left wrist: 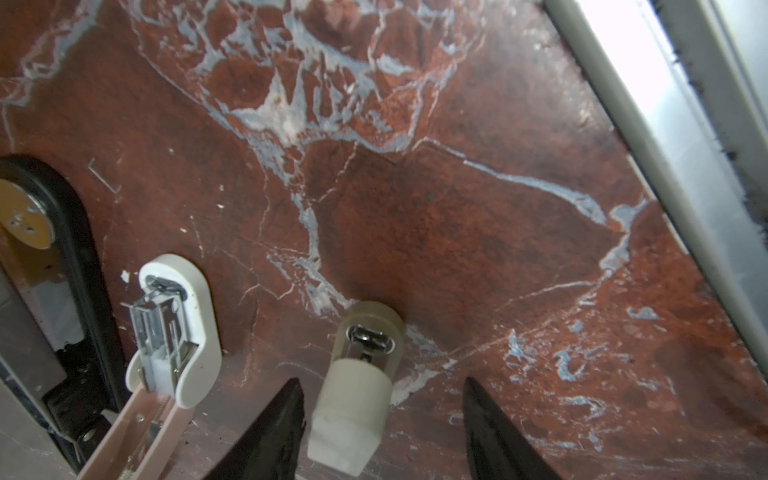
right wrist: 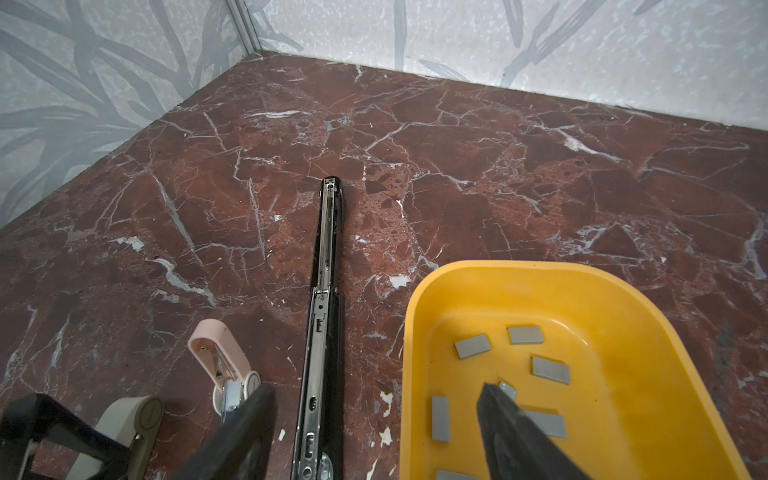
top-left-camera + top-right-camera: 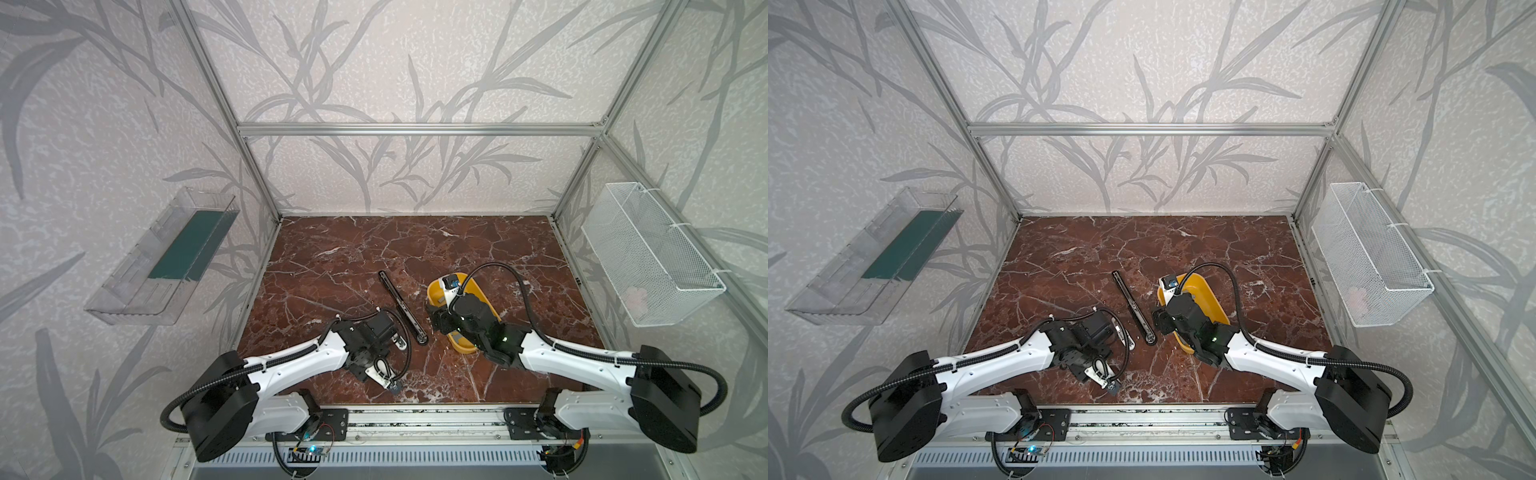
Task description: Load the staples into the stapler
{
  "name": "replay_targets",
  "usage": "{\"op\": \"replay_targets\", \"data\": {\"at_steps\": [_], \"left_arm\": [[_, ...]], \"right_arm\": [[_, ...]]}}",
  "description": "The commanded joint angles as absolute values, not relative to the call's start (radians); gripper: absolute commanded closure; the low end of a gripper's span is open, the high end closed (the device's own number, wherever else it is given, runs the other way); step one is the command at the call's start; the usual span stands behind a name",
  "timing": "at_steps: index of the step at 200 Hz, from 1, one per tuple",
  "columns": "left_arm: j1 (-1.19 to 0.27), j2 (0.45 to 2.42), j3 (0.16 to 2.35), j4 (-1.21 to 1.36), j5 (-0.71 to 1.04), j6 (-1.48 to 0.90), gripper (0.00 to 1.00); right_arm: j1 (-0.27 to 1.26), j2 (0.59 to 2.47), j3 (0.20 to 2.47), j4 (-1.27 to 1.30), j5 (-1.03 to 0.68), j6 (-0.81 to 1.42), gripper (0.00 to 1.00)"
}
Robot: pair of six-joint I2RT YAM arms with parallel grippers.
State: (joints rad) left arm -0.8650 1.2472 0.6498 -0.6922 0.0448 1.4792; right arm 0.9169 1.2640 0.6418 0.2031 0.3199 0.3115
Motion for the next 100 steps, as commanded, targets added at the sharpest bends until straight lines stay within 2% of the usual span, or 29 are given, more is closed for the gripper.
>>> {"op": "replay_targets", "data": {"at_steps": [1,100], "left_arm": [[-0.876,1.253,0.641,-0.695,0.039,1.475,0.38],[-0.910,1.320,0.661,-0.708,0.024,1.457,0.44]], "right_arm": [[0.913,1.272,0.672,0.198,0.313,0.325,0.23],[0.913,1.273,0.675,0.192,0.305,0.331,0.23]]}}
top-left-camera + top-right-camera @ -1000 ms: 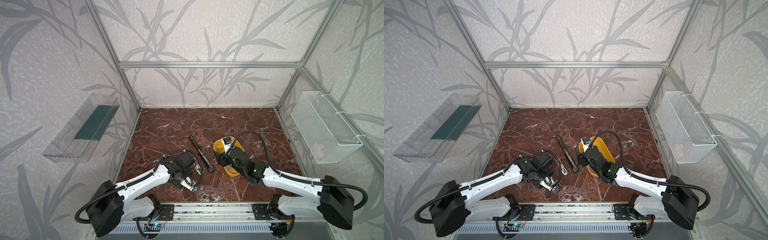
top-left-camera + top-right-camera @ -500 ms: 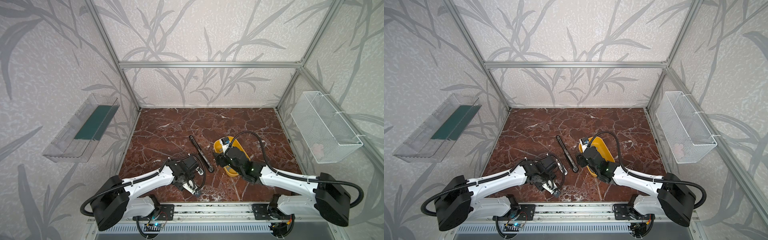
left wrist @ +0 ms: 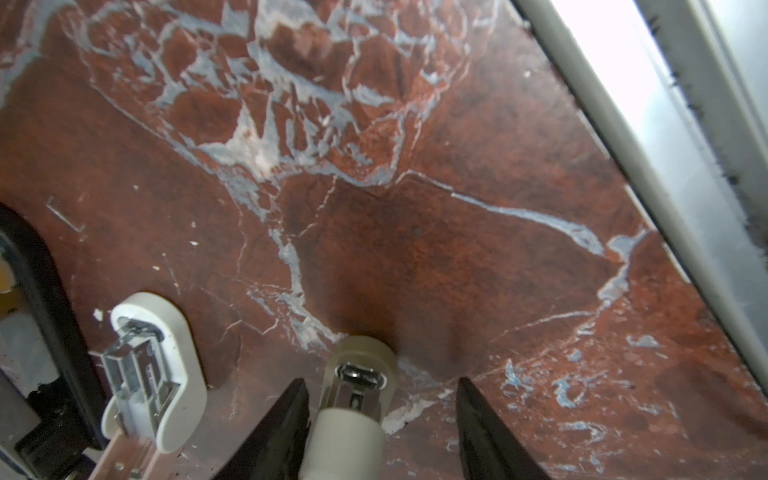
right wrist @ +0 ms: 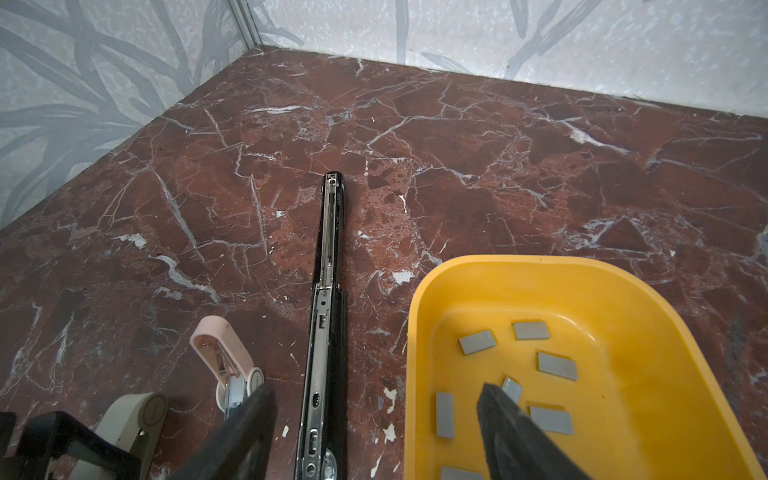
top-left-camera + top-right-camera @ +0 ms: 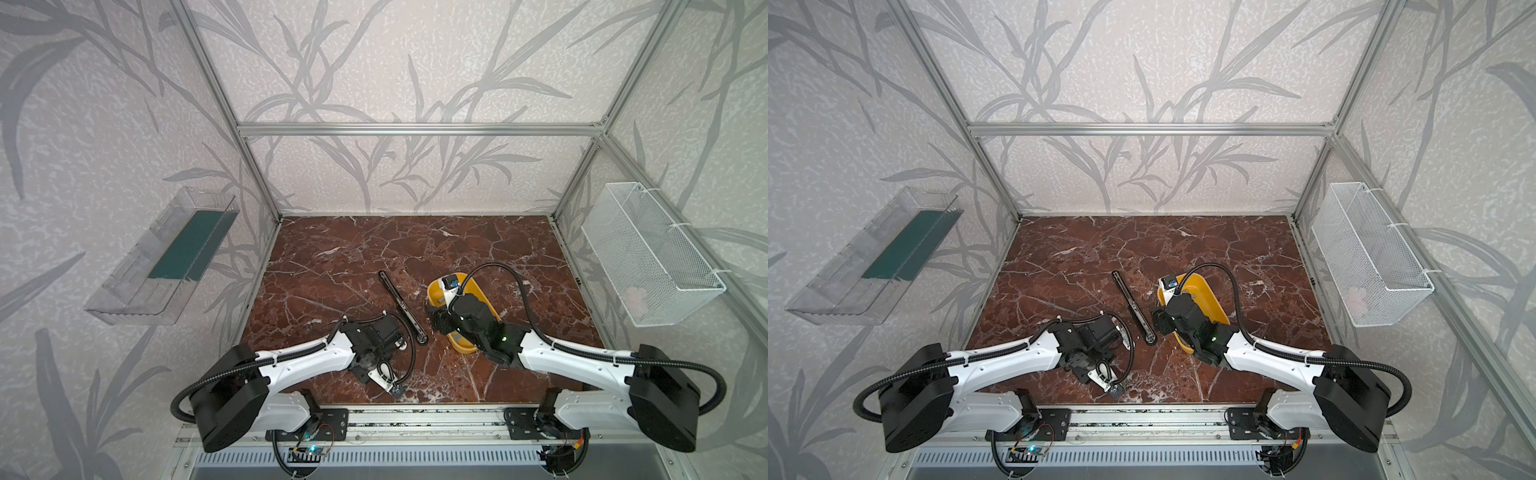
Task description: Load the staples into the stapler
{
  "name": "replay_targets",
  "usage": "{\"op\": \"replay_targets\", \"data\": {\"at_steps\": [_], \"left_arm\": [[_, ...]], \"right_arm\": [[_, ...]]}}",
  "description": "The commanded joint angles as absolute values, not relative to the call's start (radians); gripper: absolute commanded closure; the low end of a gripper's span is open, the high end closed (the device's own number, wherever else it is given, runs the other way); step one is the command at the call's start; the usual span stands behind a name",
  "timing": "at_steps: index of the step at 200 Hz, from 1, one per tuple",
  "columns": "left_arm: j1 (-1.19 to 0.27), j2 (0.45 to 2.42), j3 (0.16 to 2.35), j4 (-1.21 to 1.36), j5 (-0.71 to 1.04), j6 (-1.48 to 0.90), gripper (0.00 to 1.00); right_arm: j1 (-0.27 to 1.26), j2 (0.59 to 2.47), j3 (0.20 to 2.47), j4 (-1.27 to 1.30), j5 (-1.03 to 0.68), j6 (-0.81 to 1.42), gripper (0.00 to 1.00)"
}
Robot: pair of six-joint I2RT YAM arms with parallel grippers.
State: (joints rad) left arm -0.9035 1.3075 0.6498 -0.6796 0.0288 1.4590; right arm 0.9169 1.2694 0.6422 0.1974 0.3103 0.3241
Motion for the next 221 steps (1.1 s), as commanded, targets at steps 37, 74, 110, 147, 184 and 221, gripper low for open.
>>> {"op": "replay_targets", "data": {"at_steps": [37,74,110,147,184,221], "left_arm": [[-0.910,1.313,0.670,-0.698,0.021,1.454,0.54],[-0.910,1.305,0.652,-0.645,-0.030,1.476,0.58],[-0.908,1.301,0.656,-0.635,-0.031,1.485,0.61],[-0.907,1.286,0.653,-0.634,-0.026,1.496,0.61],[-0.904,1.287,0.658,-0.655,-0.021,1.504,0.65],[-0.904,1.313,0.665,-0.673,-0.025,1.503,0.70]], "right_arm": [[0.913,1.278,0.678,0.188,0.299,0.334,0.23],[0.913,1.279,0.680,0.187,0.296,0.338,0.23],[0.911,1.283,0.682,0.187,0.294,0.339,0.23],[0.910,1.294,0.688,0.183,0.285,0.344,0.23],[0.909,1.298,0.688,0.181,0.285,0.345,0.23],[0.910,1.299,0.690,0.181,0.283,0.347,0.23]]}}
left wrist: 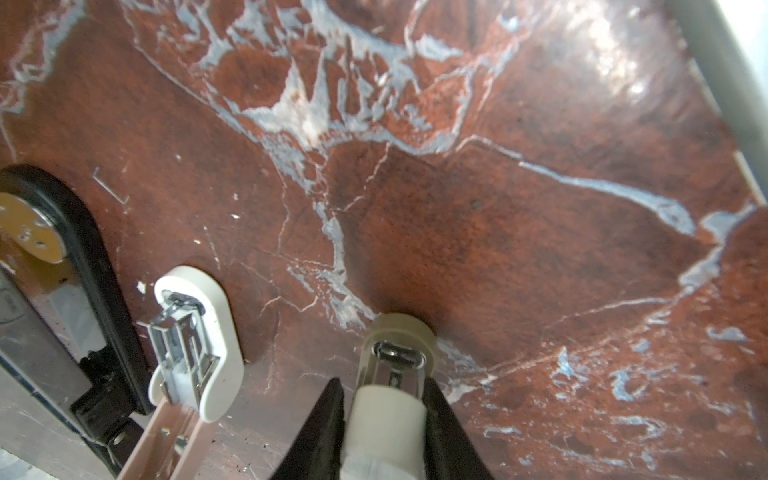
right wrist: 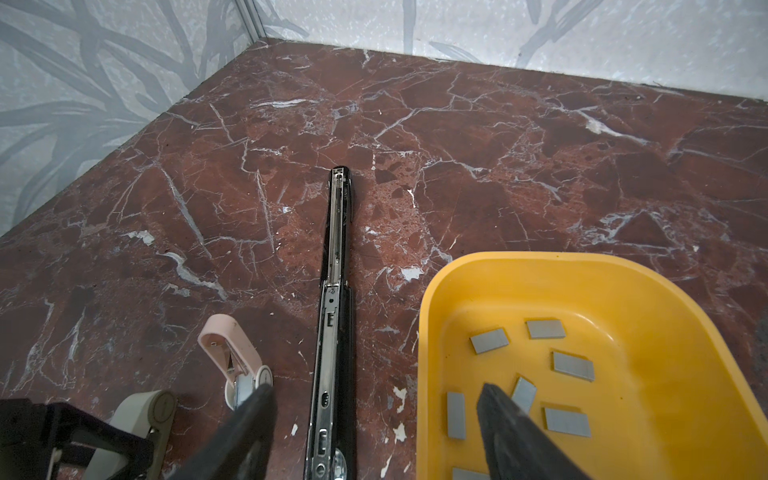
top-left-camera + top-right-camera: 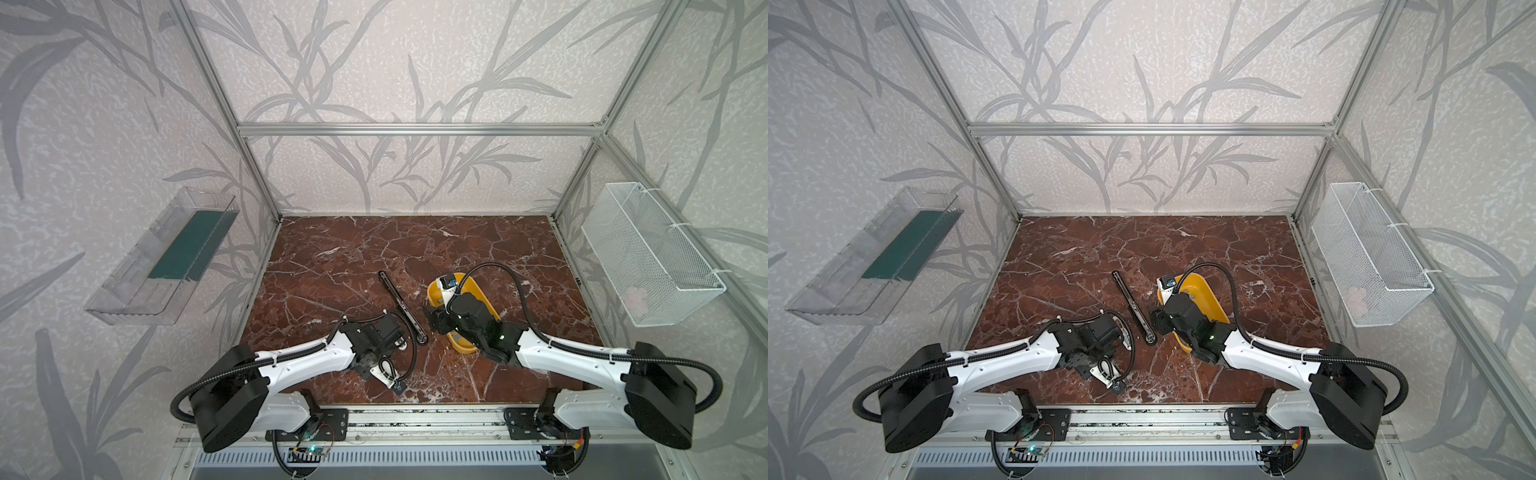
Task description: Load the staples into the stapler
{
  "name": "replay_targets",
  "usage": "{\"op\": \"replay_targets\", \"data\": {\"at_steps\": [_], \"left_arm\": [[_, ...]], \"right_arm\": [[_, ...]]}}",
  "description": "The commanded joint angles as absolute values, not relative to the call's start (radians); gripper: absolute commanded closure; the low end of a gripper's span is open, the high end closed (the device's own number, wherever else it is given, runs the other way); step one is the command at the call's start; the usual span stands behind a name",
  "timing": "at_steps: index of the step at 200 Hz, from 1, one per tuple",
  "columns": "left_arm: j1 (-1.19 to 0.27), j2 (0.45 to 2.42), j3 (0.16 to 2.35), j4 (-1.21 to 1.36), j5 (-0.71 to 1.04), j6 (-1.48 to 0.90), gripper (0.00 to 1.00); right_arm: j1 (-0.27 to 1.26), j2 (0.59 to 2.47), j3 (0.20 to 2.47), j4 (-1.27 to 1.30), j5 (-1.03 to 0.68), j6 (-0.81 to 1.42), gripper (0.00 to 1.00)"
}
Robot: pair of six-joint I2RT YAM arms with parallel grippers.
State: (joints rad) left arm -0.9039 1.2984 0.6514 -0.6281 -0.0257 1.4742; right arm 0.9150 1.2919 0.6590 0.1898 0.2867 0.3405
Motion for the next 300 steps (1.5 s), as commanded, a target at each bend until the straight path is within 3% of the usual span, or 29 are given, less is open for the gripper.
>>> {"op": "replay_targets", "data": {"at_steps": [1,31,56,116,162,191,300], "left_arm": [[-0.904,1.315,0.665,-0.675,-0.025,1.503,0.70],[-0.903,1.335,0.690,-0.688,-0.017,1.491,0.82],[-0.896,1.313,0.702,-0.662,0.013,1.451,1.00],[-0.738,1.150,0.861,-0.490,0.133,1.236,1.00],[-0.690,1.255,0.995,-0.334,0.132,1.040,1.00],[-0.691,1.249,0.913,-0.259,0.284,1.076,1.00],[-0.718,1.216,0.874,-0.242,0.366,1.069,1.00]], "right_arm": [[0.909,1.299,0.690,0.180,0.283,0.347,0.23],[0.908,1.299,0.689,0.181,0.283,0.349,0.23],[0.906,1.302,0.690,0.181,0.281,0.350,0.23],[0.883,1.254,0.666,0.186,0.318,0.350,0.23],[0.859,1.191,0.595,0.277,0.270,0.348,0.23],[0.859,1.155,0.554,0.350,0.209,0.349,0.24],[0.859,1.158,0.480,0.600,-0.049,0.365,0.46]]}}
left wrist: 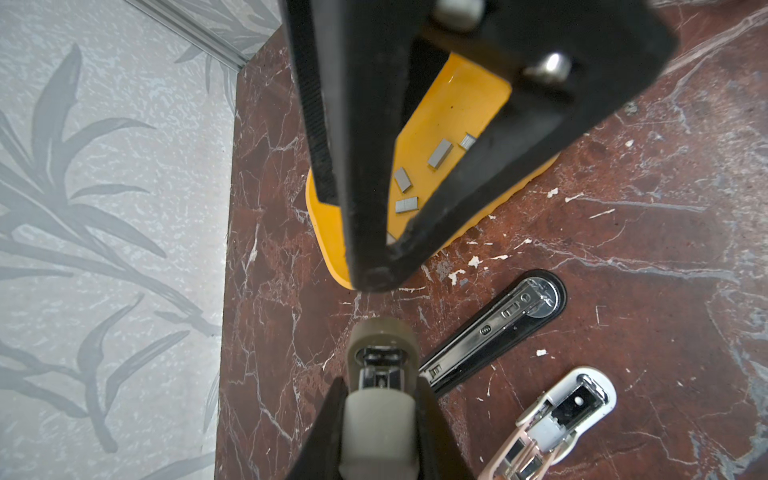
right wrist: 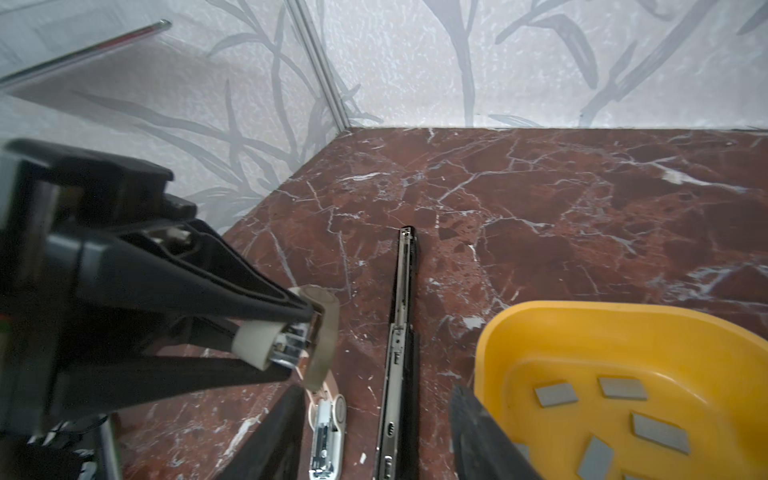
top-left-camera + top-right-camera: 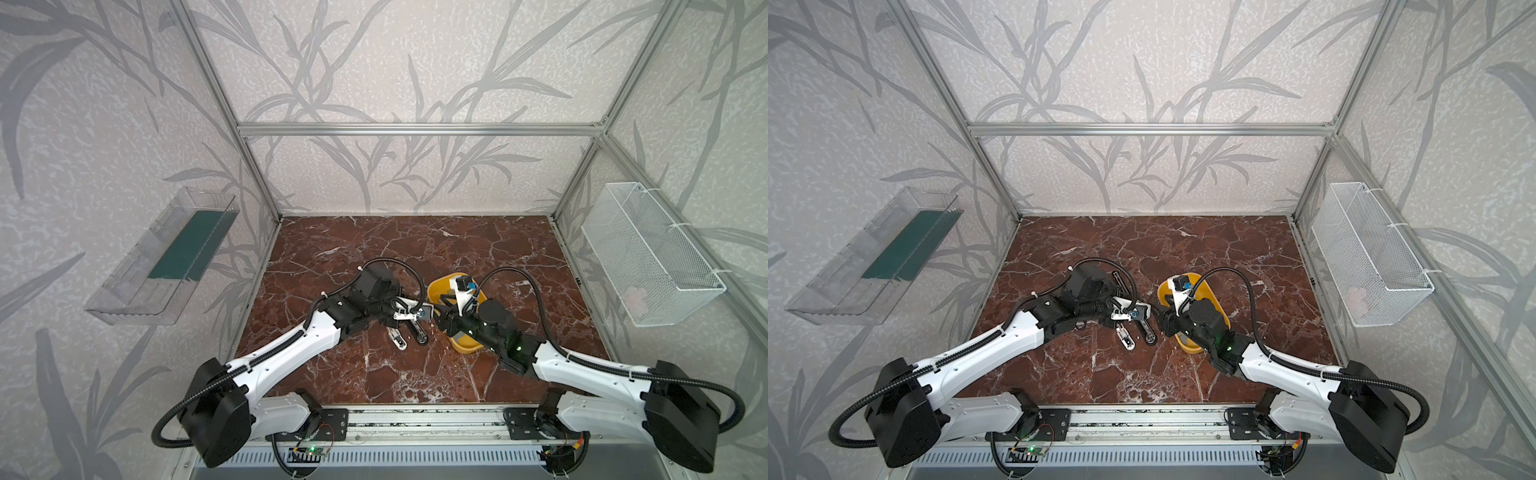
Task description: Load the staples into the stapler
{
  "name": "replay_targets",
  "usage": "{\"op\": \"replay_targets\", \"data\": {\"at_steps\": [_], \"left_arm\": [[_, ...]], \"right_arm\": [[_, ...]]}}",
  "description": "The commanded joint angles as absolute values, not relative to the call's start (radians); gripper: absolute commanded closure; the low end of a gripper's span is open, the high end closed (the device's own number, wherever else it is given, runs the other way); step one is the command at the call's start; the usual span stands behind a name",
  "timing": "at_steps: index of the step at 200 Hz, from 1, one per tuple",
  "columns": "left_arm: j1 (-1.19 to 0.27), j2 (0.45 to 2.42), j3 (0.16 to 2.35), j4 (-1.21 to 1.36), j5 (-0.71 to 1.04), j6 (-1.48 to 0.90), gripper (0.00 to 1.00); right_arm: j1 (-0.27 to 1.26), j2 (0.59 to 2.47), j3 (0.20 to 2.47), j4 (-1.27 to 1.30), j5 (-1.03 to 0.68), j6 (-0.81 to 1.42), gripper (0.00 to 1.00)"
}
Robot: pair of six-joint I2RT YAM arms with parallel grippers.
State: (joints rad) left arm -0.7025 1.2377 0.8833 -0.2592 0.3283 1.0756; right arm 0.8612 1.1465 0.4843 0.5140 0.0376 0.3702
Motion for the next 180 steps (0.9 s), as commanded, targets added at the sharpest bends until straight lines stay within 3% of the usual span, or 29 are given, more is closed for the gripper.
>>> {"op": "replay_targets", "data": {"at_steps": [1,89,180], "left_arm": [[-0.719,1.216,0.874,-0.242,0.365,1.070,1.00],[-0.730,1.211,0.877,-0.235,0.358,1.054,1.00],[-0.730,1.177,0.870,-0.250,0.427,1.066,1.00]], "right_arm": [[0.859,1.158,0.480,0.600,-0.049,0.365,0.46],[0.859,1.238,0.516,0.526,0.018,0.423,0.50],[0.857,1.265,0.554,0.421,0.104,0.454,0.70]]}}
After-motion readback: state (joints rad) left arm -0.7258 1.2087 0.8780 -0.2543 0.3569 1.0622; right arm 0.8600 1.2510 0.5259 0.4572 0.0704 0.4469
